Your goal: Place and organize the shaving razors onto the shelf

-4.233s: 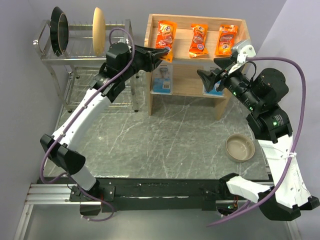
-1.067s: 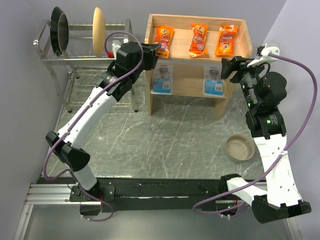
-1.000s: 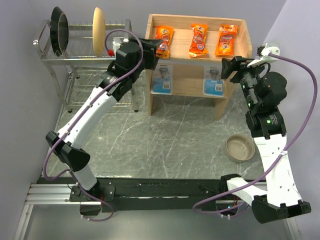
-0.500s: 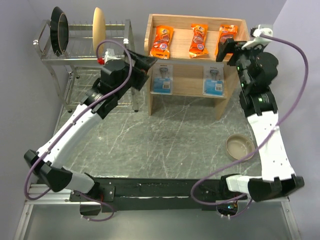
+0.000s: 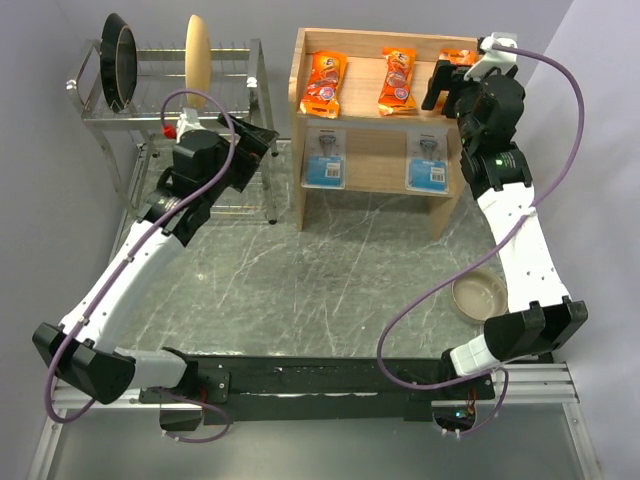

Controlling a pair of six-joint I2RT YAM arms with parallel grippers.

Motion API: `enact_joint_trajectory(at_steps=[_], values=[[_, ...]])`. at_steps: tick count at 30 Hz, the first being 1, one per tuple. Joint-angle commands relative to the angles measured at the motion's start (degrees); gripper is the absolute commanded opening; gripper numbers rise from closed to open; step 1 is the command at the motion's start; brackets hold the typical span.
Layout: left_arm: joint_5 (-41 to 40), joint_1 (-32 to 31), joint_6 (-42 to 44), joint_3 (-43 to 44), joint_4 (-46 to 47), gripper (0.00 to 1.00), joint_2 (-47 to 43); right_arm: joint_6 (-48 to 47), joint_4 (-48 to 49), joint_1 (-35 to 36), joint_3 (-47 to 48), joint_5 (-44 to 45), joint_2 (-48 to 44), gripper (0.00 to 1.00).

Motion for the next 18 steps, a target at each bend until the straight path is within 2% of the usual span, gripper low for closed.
enact_joint_trajectory(at_steps=[1,4,7,11,13,18], values=[[2.4,2.1,2.9,-0.8,2.1,0.99,-2.2,-3.1,-1.6,-0.3,-1.0,4.6,-3.0,0.96],[4.1,2.8,4.7,-1.3,3.2,0.99,-2.1,-3.9,-5.0,-0.5,-2.4,4.9,-3.8,0.91],[8.3,2.8,12.6,-0.7,5.4,0.95,-1.3,-3.9,-6.1,-0.6,-5.2,6.0,-5.7,0.85],[10.3,2.8,17.8,-0.1,6.9,0.95,-0.5,-3.9,-6.8,-0.6,-8.8,5.1,-7.5,0.78],[11.8,2.8,18.4,-0.6,8.7,0.96,-0.6,-3.9,-6.7,-0.6,-9.3,4.7,-8.3,0.7],[11.9,2.8,19.5,-3.1,11.1,0.99,-1.3,-4.0,-5.5,-0.5,-10.6,1.7,-10.2,0.62]])
